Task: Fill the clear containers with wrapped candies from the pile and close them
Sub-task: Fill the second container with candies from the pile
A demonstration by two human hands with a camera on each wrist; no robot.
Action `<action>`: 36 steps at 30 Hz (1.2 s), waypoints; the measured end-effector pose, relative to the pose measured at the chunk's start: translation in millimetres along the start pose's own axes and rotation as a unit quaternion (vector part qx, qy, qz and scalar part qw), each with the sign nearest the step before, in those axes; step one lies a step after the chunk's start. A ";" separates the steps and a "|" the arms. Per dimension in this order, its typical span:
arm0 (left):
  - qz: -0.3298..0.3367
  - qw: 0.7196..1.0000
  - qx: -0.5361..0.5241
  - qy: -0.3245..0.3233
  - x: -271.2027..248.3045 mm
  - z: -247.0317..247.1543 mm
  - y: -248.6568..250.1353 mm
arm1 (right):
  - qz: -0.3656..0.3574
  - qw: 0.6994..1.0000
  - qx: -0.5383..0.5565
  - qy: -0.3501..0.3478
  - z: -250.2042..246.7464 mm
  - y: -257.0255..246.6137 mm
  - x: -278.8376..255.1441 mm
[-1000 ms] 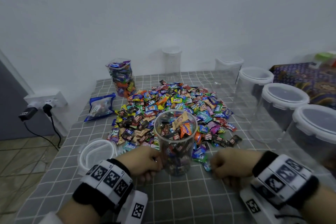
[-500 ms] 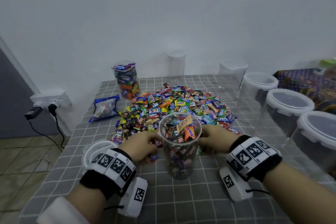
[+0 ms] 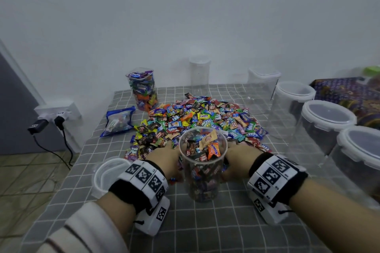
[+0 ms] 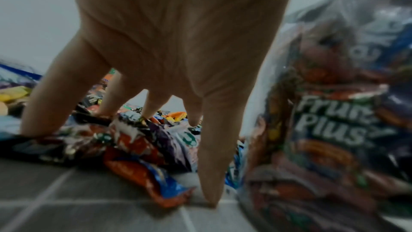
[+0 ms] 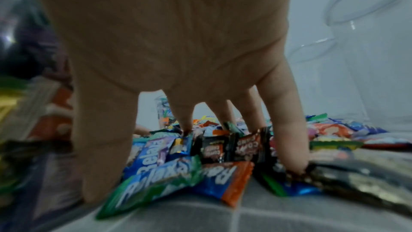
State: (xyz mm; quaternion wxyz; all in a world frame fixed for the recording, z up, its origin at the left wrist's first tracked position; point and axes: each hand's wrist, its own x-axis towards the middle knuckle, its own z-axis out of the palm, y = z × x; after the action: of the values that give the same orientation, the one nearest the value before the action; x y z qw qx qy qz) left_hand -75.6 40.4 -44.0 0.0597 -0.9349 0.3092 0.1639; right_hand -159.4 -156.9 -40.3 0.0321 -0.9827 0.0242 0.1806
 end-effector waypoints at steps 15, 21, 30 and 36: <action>0.020 0.994 0.008 0.105 -7.7 -8.0 14.4 | -0.027 0.996 0.012 0.087 -5.3 -8.3 1.0; -0.001 0.993 -0.013 0.120 -9.1 -10.1 15.4 | -0.022 0.994 0.035 0.103 -1.2 -4.4 9.8; -0.005 0.994 -0.029 0.103 -4.0 1.3 4.8 | 0.021 0.986 0.053 0.157 -7.4 4.3 1.0; 0.016 0.999 0.001 0.051 -2.6 0.1 7.8 | 0.007 0.999 0.021 -0.023 -8.5 4.0 -8.1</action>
State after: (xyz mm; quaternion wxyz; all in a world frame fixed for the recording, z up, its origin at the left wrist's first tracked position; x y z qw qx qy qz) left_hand -82.3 35.7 -43.3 0.0418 -0.9368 0.3270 0.1170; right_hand -164.2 -161.2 -29.7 0.0524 -0.9773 0.0341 0.2023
